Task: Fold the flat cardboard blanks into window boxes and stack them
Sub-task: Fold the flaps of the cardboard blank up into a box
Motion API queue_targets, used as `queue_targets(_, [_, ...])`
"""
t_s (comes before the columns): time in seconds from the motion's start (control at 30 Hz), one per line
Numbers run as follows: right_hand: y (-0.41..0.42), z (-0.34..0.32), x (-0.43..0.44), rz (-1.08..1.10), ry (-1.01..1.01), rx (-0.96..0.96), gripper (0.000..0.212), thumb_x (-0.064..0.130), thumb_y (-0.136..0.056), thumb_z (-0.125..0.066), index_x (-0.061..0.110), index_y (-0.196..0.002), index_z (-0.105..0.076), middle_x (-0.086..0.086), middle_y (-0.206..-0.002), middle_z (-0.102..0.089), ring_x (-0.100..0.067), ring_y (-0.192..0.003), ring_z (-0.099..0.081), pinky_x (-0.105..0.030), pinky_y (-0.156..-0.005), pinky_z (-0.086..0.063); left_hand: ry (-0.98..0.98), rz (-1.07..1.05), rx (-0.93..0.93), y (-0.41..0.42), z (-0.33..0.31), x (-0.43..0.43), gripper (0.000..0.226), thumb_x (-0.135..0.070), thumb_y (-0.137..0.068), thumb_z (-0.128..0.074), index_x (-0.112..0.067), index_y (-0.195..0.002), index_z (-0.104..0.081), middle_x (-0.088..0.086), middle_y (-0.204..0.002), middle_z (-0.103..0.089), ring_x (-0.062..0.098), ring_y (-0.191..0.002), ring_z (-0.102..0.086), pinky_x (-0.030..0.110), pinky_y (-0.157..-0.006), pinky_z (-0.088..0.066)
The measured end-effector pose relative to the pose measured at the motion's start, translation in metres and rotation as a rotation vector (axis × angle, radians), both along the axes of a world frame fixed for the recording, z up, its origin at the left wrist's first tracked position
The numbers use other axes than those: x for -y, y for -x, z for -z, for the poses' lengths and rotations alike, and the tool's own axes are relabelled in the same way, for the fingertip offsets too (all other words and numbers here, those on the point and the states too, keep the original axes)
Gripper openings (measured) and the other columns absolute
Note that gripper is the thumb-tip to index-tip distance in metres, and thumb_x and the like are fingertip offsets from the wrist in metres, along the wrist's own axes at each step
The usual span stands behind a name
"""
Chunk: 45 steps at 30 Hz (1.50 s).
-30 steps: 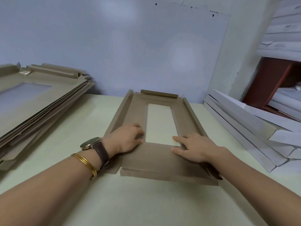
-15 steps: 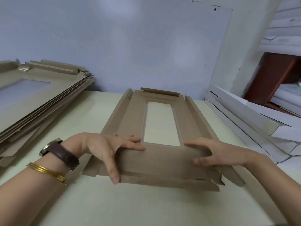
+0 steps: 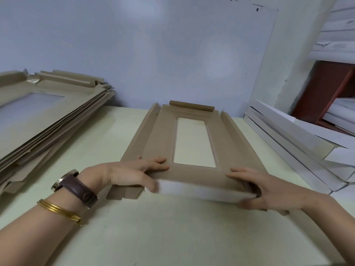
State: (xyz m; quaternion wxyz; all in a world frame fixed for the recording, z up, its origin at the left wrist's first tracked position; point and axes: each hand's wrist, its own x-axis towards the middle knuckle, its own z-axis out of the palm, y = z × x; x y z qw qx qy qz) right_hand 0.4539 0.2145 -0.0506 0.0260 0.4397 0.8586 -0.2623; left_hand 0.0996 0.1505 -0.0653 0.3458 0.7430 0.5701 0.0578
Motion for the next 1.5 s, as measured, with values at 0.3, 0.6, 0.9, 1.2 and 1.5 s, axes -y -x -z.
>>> queue_targets(0.3, [-0.008,0.007,-0.009,0.009,-0.128,-0.120,0.058,0.032,-0.073,-0.083,0.038,-0.126,-0.059,0.034,-0.132,-0.042,0.021,-0.119,-0.041,-0.003,-0.094,-0.034,-0.108,-0.039,0.210,0.004,0.007,-0.002,0.048,-0.005,-0.070,-0.080,-0.028,-0.112,-0.071,-0.017,-0.143,-0.044,-0.010,-0.139,-0.020,0.026,-0.117,-0.015])
queue_targets(0.6, [-0.003,0.005,-0.014,0.122,-0.117,-0.276,0.017,0.028,-0.097,-0.056,0.036,-0.086,-0.066,-0.007,-0.060,-0.068,-0.014,-0.047,-0.056,-0.019,-0.051,-0.045,-0.184,-0.235,0.491,-0.002,0.002,-0.001,0.033,-0.022,-0.095,-0.060,-0.028,-0.064,-0.069,-0.015,-0.053,-0.052,0.003,-0.046,-0.043,0.013,-0.050,-0.036])
queue_targets(0.9, [0.017,0.022,-0.024,0.272,-0.334,-0.197,0.008,0.027,-0.086,-0.065,0.028,-0.084,-0.057,0.009,-0.074,-0.060,0.000,-0.065,-0.055,-0.013,-0.056,-0.041,-0.523,-0.528,0.063,-0.019,0.017,-0.016,0.027,-0.033,-0.086,-0.064,-0.016,-0.072,-0.049,-0.006,-0.068,-0.052,0.014,-0.063,-0.047,0.030,-0.061,-0.039])
queue_targets(1.2, [0.047,0.028,-0.036,0.283,-0.410,-0.028,0.029,0.027,-0.094,-0.055,0.011,-0.119,-0.057,-0.005,-0.112,-0.055,-0.024,-0.110,-0.046,-0.032,-0.086,-0.038,-0.543,-0.588,-0.136,-0.028,0.031,-0.023,0.034,-0.035,-0.087,-0.059,-0.014,-0.109,-0.044,0.003,-0.114,-0.041,0.022,-0.111,-0.039,0.027,-0.082,-0.034])
queue_targets(1.5, [0.089,0.035,-0.020,0.208,-0.770,0.210,0.037,0.008,-0.088,-0.046,0.017,-0.124,-0.049,-0.005,-0.123,-0.046,-0.026,-0.108,-0.037,-0.032,-0.087,-0.036,-0.683,-0.077,-0.362,-0.064,0.025,-0.027,0.049,-0.010,-0.088,-0.045,-0.012,-0.136,-0.042,0.003,-0.143,-0.039,0.019,-0.140,-0.026,0.029,-0.112,-0.018])
